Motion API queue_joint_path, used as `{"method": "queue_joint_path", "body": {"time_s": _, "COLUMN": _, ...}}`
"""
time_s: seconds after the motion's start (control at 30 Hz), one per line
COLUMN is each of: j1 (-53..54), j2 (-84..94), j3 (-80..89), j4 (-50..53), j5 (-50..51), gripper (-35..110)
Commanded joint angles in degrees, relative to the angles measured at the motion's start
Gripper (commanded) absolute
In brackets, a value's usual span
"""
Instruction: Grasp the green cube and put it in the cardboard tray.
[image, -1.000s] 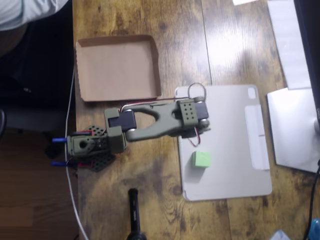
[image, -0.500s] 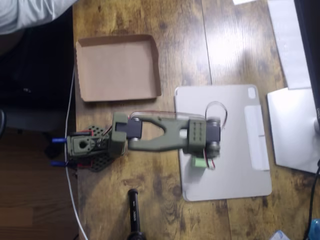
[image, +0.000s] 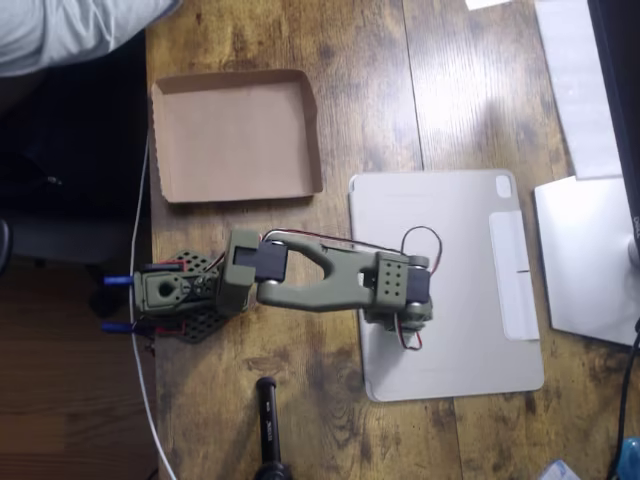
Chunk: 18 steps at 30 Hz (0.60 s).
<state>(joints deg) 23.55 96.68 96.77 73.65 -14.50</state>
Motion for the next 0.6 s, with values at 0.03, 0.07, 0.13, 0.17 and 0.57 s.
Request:
{"method": "queue_joint_path", "body": {"time_s": 0.03, "j1": 0.6, "j2": 1.3, "j3": 2.5, "j4": -3.3, "j5": -1.2, "gripper": 30}}
{"method": "queue_joint_path", "body": {"time_s": 0.07, "j1": 0.6, "j2": 1.4, "j3": 2.5, "j4": -3.5, "j5": -1.4, "gripper": 30}}
{"method": "queue_joint_path", "body": {"time_s": 0.13, "j1": 0.6, "j2": 1.6, "j3": 2.2, "j4": -4.1, "j5": -1.9, "gripper": 27}}
{"method": "queue_joint_path", "body": {"time_s": 0.17, "j1": 0.6, "j2": 1.6, "j3": 1.9, "j4": -4.3, "j5": -2.2, "gripper": 25}}
{"method": "queue_joint_path", "body": {"time_s": 0.57, "j1": 1.8, "j2": 1.8, "j3": 5.0, "j4": -8.9, "j5": -5.3, "gripper": 3}}
